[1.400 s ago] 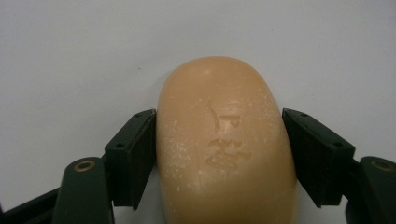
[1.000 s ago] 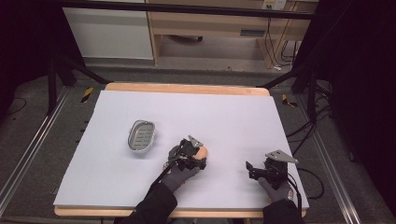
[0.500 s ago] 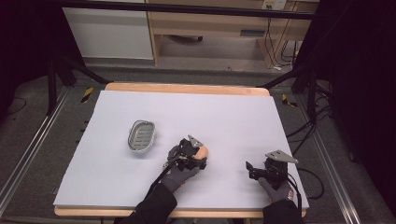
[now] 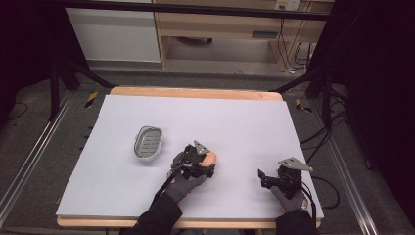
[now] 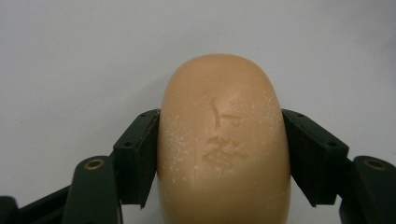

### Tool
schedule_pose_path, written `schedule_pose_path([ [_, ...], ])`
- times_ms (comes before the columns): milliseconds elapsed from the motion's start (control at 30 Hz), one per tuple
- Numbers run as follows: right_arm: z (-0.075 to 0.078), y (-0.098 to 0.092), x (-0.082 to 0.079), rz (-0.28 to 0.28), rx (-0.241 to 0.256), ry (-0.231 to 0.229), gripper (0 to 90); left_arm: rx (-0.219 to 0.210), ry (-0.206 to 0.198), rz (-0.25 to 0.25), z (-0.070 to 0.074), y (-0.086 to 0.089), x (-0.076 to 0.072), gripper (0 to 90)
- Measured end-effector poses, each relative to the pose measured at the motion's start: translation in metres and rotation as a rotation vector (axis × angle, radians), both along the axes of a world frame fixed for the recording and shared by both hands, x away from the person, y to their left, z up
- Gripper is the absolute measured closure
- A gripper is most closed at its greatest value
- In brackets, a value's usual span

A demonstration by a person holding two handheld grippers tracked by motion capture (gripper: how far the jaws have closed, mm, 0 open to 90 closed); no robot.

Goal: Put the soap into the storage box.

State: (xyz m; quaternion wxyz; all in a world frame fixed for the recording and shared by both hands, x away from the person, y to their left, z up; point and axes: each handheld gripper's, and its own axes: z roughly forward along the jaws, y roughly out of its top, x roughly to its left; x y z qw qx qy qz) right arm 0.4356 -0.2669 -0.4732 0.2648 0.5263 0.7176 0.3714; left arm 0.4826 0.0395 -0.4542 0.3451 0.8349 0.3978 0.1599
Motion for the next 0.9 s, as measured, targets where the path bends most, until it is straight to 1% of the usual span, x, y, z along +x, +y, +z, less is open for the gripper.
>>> schedule_pose_path([
  [67, 0.0, 0.0, 0.0, 0.0, 0.0, -0.001, 7.2, 0.002, -0.003, -0.001, 0.003, 0.002, -0.001, 31.9],
  [167, 0.0, 0.0, 0.0, 0.002, -0.001, -0.001, 7.2, -0.009, -0.009, 0.004, 0.007, 0.006, -0.002, 31.9],
  [367, 0.0, 0.0, 0.0, 0.001, -0.002, -0.001, 7.2, -0.006, -0.021, 0.009, 0.013, 0.012, -0.005, 31.9],
  [433, 0.0, 0.0, 0.0, 0.001, -0.001, -0.001, 7.2, -0.003, -0.019, 0.005, 0.016, 0.015, -0.006, 32.0],
  [533, 0.0, 0.0, 0.0, 0.0, -0.002, -0.002, 7.2, -0.013, -0.028, 0.014, 0.019, 0.018, -0.007, 31.9],
  [633, 0.0, 0.0, 0.0, -0.001, -0.001, -0.001, 7.2, -0.013, -0.036, 0.015, 0.024, 0.024, -0.008, 32.0],
  [900, 0.0, 0.0, 0.0, 0.0, -0.002, -0.001, 7.1, -0.019, -0.049, 0.027, 0.031, 0.032, -0.009, 32.0],
])
